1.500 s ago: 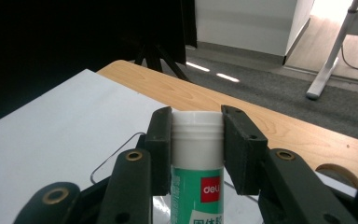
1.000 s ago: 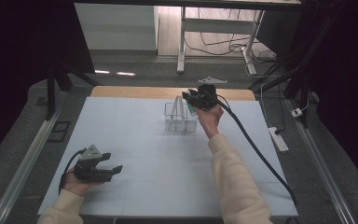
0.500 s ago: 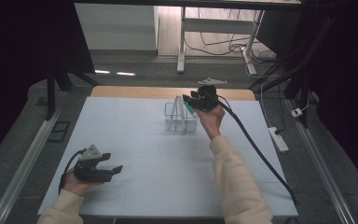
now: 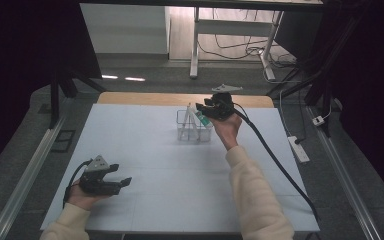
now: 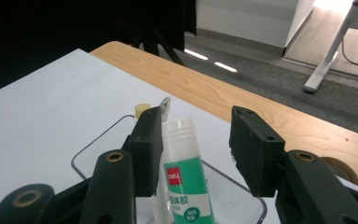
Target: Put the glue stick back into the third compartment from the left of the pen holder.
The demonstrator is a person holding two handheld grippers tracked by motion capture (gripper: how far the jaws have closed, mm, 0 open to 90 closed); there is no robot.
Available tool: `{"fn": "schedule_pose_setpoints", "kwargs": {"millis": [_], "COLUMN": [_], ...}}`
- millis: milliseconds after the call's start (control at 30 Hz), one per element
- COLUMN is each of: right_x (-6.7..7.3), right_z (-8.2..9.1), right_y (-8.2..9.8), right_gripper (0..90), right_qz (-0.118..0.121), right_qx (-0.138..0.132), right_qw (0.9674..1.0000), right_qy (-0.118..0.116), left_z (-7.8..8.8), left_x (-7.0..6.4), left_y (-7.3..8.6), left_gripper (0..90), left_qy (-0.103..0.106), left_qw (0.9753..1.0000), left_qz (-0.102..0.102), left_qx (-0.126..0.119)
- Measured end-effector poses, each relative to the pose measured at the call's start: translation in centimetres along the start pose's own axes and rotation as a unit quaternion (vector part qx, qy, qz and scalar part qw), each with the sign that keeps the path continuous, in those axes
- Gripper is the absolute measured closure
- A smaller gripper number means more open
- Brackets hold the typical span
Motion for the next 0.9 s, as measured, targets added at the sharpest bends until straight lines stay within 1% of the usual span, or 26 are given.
{"fn": "schedule_pose_setpoints", "kwargs": {"millis": [133,200,333,433,533,567,700,800,867,900], "right_x": [0.1,0.2,0.2,0.2,0.4,0.4,0.5,0.4,0.4,0.4], "right_z": [-0.4,-0.8,-1.5,-2.0,-2.4,-2.4,-2.2,-1.9,-1.7,-1.6], "right_y": [0.3,0.5,0.9,1.2,1.5,1.5,1.5,1.4,1.5,1.5], "right_gripper": [53.5,53.7,55.0,55.3,59.4,61.2,64.1,64.2,64.1,63.7], "right_qz": [0.009,0.015,0.022,0.03,0.036,0.04,0.052,0.052,0.057,0.055], "right_qx": [0.014,0.026,0.041,0.052,0.061,0.063,0.059,0.058,0.059,0.057], "right_qw": [0.9998,0.9994,0.9989,0.9982,0.9974,0.9972,0.9968,0.9969,0.9965,0.9968], "right_qy": [-0.01,-0.015,-0.007,-0.007,-0.009,-0.009,0.011,0.009,0.013,0.014], "left_z": [0.0,-0.1,0.0,0.0,0.0,0.0,0.0,0.0,0.0,0.0], "left_x": [0.0,0.0,0.0,0.1,0.1,0.1,0.1,0.1,0.0,0.0], "left_y": [0.0,0.0,0.0,0.0,0.0,0.0,0.0,0.0,0.0,0.0], "left_gripper": [25.5,25.5,25.5,25.6,25.5,25.5,25.5,25.6,25.5,25.5], "left_qy": [0.0,0.0,0.0,0.0,0.0,0.0,-0.001,0.0,-0.001,-0.001], "left_qw": [1.0,1.0,1.0,1.0,1.0,1.0,1.0,1.0,1.0,1.0], "left_qz": [-0.001,0.0,0.001,0.001,0.0,0.001,0.001,0.0,-0.001,-0.001], "left_qx": [0.0,0.001,0.001,0.0,0.0,0.0,0.0,0.0,0.001,0.001]}}
Point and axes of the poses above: each handheld gripper's, and its own axes: z roughly backward along the jaws, y roughly out of its underside, x roughly to its left, the point moved 4 cm from there along -z, roughly forward along the jaws, and after that the axes turned 7 degrees about x, right-handed, at the moved point
